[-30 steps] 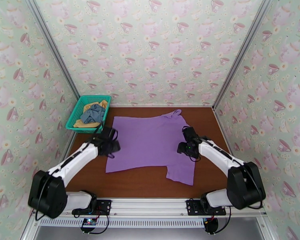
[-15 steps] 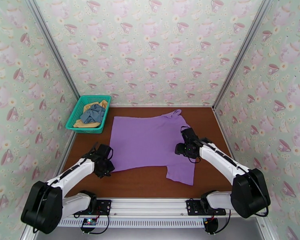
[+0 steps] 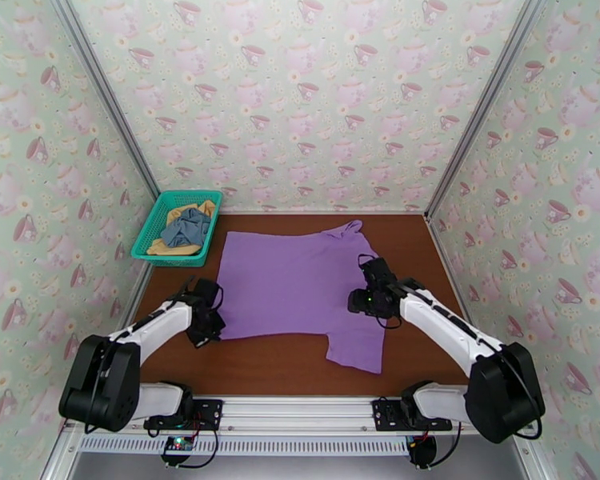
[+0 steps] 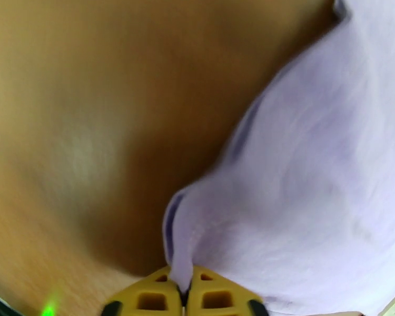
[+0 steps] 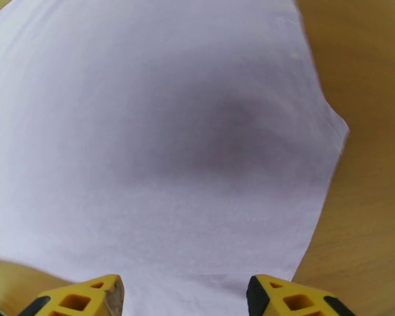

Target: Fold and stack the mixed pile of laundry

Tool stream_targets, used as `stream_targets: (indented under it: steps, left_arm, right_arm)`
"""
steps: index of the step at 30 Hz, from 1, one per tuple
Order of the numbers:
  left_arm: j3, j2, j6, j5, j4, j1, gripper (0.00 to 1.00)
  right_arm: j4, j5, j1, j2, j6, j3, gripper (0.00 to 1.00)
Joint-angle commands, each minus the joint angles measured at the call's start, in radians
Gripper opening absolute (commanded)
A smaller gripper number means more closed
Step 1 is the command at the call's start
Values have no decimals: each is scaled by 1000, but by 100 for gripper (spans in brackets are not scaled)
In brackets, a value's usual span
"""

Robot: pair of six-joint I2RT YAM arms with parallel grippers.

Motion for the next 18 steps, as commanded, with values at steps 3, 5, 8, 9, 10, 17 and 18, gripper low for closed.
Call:
stream_targets:
  steps: [3, 5, 8, 9, 10, 17, 18]
  left_arm:
    - [18, 21, 92, -23, 50, 89, 0]
    - [25, 15, 102, -10, 51, 104, 0]
    - [3, 0, 97, 38, 80, 104, 0]
    - [-12, -7, 91, 72, 105, 103, 0]
    - [-35, -16, 83, 113, 131, 104, 0]
    - [-117, -41, 72, 234, 226, 103, 0]
    - [-118, -44, 74, 242, 229, 104, 0]
  right_arm:
    - [1, 16, 182, -36, -118, 50, 66]
    - [2, 71, 259, -30, -165, 97, 65]
    - [-61, 110, 310, 18, -286, 205, 58]
    - [-87, 170, 333, 29, -355, 228, 58]
    - [-101, 238, 365, 36, -440, 229, 59]
    - [-278, 171, 449, 57, -826, 120, 61]
    - [-286, 124, 473, 48, -853, 99, 61]
